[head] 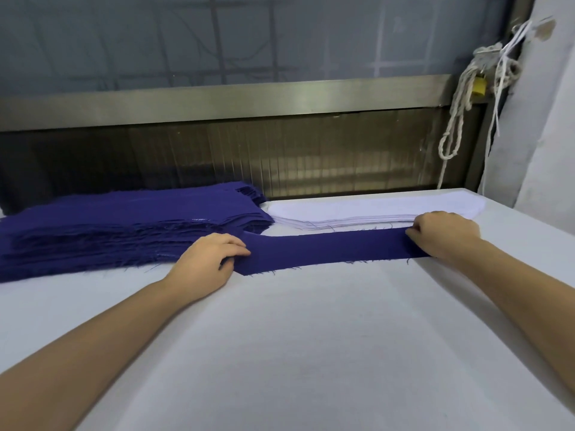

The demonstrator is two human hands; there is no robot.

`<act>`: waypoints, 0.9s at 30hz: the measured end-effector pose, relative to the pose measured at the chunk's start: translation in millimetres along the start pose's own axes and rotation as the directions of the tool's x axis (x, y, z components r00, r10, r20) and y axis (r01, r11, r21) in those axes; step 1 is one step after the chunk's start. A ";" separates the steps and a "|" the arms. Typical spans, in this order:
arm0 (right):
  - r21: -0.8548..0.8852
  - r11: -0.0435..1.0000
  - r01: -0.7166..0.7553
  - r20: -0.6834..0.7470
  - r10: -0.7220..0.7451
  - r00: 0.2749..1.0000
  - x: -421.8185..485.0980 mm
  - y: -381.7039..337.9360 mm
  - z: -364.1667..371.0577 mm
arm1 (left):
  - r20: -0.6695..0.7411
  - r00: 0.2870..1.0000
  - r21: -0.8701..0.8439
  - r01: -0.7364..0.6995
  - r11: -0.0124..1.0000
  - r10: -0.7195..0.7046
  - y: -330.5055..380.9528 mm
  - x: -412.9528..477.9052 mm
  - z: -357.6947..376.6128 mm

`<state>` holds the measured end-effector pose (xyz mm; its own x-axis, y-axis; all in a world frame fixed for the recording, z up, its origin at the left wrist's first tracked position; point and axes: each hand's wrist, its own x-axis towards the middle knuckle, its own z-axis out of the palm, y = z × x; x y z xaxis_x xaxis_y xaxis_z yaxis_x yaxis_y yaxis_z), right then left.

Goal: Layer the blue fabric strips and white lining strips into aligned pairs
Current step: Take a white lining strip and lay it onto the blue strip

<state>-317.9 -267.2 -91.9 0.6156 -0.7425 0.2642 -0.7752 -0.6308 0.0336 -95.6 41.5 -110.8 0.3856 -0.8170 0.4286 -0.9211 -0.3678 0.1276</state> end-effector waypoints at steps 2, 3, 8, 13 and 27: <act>-0.003 1.000 -0.011 0.001 0.011 1.000 -1.2 -1.0 -1.0 | 0.051 0.999 -0.037 -0.004 0.999 0.006 -1.5 -0.1 0.9; -0.011 1.000 -0.024 0.008 0.024 1.000 -1.6 -1.7 -1.9 | 0.074 0.997 -0.058 -0.004 0.998 0.008 -2.2 -0.1 0.9; -0.072 0.993 -0.088 0.051 0.092 0.994 -1.9 -4.2 -5.5 | 0.131 0.989 -0.132 -0.044 0.990 0.062 -0.6 0.1 -0.8; -0.055 0.995 0.088 -0.111 -0.094 0.989 3.7 -23.3 -4.6 | 0.170 0.981 -0.131 -0.074 0.989 0.096 5.1 13.0 1.8; 0.113 0.833 0.541 -0.108 -0.531 0.841 34.3 -146.5 -15.0 | 0.224 0.962 -0.087 -0.137 0.987 0.154 24.7 48.8 17.7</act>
<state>-185.4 -196.8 -73.2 0.9137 -0.2650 0.3082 -0.2971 -0.9529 0.0615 -98.5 -15.3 -102.6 0.2414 -0.9424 0.2315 -0.9665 -0.2121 0.1445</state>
